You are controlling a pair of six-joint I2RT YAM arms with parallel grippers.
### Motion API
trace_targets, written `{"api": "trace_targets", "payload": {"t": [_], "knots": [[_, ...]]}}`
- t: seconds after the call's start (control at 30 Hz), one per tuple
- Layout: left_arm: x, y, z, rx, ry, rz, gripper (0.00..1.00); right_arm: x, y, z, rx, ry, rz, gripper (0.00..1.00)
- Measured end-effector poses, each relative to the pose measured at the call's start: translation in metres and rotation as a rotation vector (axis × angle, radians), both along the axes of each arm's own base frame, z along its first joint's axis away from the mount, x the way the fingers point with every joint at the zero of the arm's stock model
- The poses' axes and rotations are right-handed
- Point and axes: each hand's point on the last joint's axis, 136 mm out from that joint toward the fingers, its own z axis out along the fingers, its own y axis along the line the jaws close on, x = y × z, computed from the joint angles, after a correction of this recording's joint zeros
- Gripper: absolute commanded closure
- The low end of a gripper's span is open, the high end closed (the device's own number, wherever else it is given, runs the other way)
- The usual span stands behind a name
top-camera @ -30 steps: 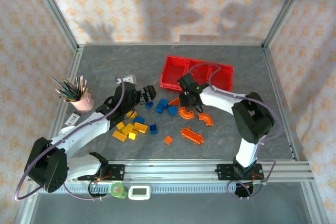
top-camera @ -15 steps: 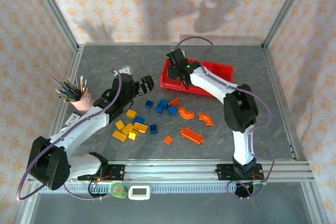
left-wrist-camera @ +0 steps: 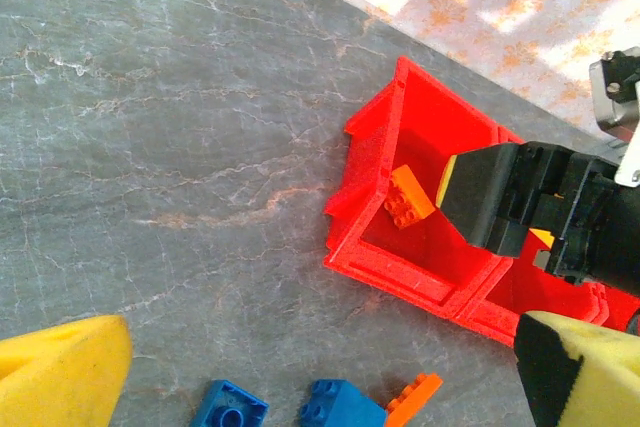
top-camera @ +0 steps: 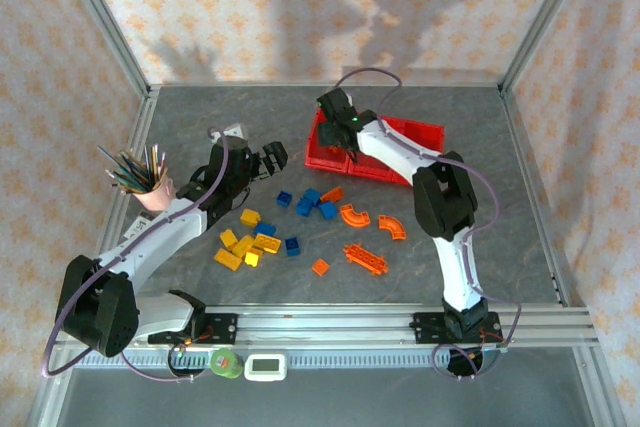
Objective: Sort the legos into containers by color
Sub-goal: Place the lego in the container, then pick up the lego from the center of the table.
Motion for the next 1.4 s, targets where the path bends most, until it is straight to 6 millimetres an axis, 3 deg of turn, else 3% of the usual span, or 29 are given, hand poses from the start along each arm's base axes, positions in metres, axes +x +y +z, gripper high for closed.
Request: {"api": "trace_targets", "payload": {"t": [0.27,0.37,0.47,0.77,0.87,1.0,1.17,1.4], "knots": [[-0.006,-0.008,-0.003,-0.016,0.027,-0.04,0.01,-0.065,-0.032,0.028,0.044,0.021,0.022,0.24],[-0.012,-0.018,-0.004,-0.016,0.04,-0.068,0.01,-0.093,-0.044,0.026,0.064,0.045,0.034,0.24],[-0.018,-0.028,-0.005,-0.025,0.048,-0.093,0.01,-0.119,-0.053,0.012,0.075,0.089,0.048,0.24],[-0.039,-0.043,-0.012,-0.074,0.075,-0.111,0.01,-0.181,-0.067,-0.055,0.096,0.268,0.088,0.24],[-0.045,-0.043,-0.022,-0.084,0.1,-0.101,0.01,-0.191,-0.066,-0.066,0.105,0.296,0.106,0.24],[-0.05,-0.041,-0.029,-0.094,0.117,-0.086,0.01,-0.191,-0.057,-0.065,0.139,0.286,0.137,0.24],[-0.051,-0.037,-0.024,-0.104,0.102,-0.064,0.01,-0.189,-0.041,-0.06,0.182,0.257,0.194,0.22],[-0.051,-0.035,-0.022,-0.103,0.095,-0.06,0.01,-0.195,-0.03,-0.068,0.179,0.274,0.246,0.22]]}}
